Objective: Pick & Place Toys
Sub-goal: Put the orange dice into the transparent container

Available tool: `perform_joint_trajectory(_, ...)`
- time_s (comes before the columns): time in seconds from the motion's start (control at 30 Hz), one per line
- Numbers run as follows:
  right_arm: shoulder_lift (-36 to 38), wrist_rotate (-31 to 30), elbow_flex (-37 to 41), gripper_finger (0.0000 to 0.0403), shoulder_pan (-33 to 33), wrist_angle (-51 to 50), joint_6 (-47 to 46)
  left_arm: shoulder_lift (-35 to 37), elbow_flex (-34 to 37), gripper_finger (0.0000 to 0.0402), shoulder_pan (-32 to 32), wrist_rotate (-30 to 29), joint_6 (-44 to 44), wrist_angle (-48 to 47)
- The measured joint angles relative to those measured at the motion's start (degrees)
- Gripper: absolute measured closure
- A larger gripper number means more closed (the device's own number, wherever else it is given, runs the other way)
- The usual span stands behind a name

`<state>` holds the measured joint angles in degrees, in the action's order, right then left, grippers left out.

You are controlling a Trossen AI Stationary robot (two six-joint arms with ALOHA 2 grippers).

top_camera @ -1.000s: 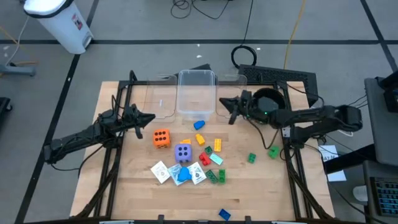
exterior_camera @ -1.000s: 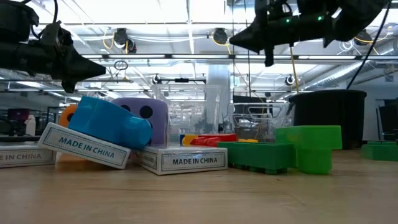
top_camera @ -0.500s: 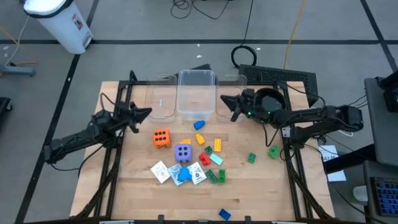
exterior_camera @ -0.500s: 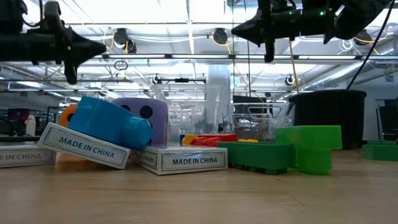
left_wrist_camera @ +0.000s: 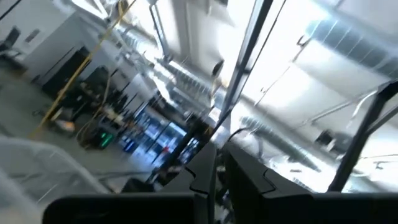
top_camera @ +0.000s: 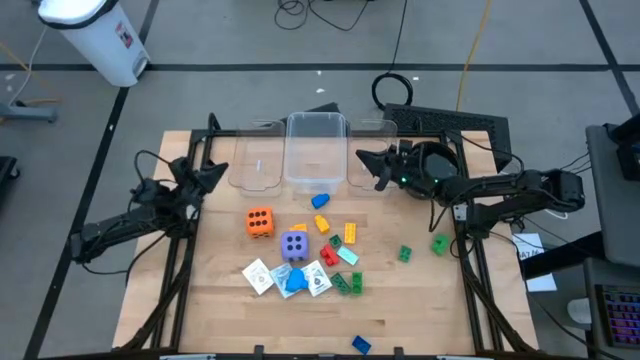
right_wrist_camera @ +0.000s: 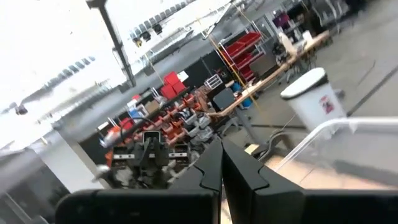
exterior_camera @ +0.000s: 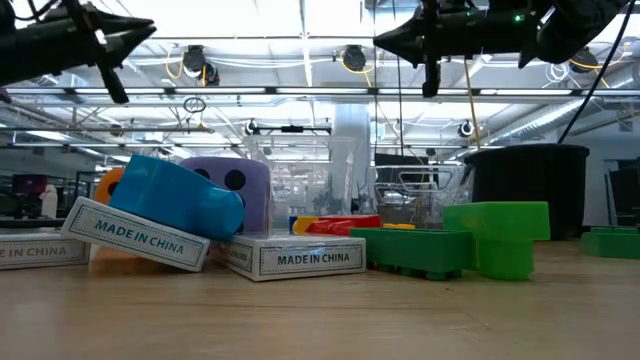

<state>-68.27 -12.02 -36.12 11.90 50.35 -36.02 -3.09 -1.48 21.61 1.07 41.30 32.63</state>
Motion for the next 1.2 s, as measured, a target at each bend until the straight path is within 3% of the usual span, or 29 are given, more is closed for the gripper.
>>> perform_joint_trajectory(0.23, 0.0, 2.7, 0.0, 0.0398, 0.1, 11.5, -5.2, 0.0, -0.1, 0.0364, 0.0, -4.6, 0.9, 8.6)
perform_joint_trajectory(0.37, 0.1, 4.7, -0.8, 0.0393, -1.3, 23.1, -4.2, -0.2, -3.6, 0.0345, 0.0, -4.6, -0.5, 6.3)
perform_joint_trajectory(0.5, 0.0, 4.8, -6.4, 0.0365, -4.2, 23.2, 1.3, -3.5, -11.4, 0.0303, 0.0, -4.1, -6.1, 0.1)
perform_joint_trajectory(0.63, 0.0, 4.8, -15.5, 0.032, -7.0, 8.9, 7.8, -10.0, -22.1, 0.0253, 0.0, -0.3, -13.1, -10.4)
perform_joint_trajectory(0.8, 0.0, 6.3, -29.1, 0.0255, -9.8, -23.4, 15.8, -21.4, -35.3, 0.0201, 0.0, 9.2, -18.0, -23.7)
perform_joint_trajectory(0.97, -1.1, 6.1, -40.7, 0.0202, -12.9, -54.0, 19.4, -31.9, -45.1, 0.0176, 0.0, 21.4, -18.3, -31.8)
perform_joint_trajectory(1.07, -1.1, 6.1, -41.4, 0.0184, -15.1, -63.6, 20.2, -37.1, -48.1, 0.0174, -0.3, 27.4, -18.1, -34.7)
perform_joint_trajectory(1.2, -1.1, 6.2, -38.2, 0.0173, -16.9, -67.0, 20.2, -42.4, -48.5, 0.0174, -1.3, 30.4, -18.3, -32.6)
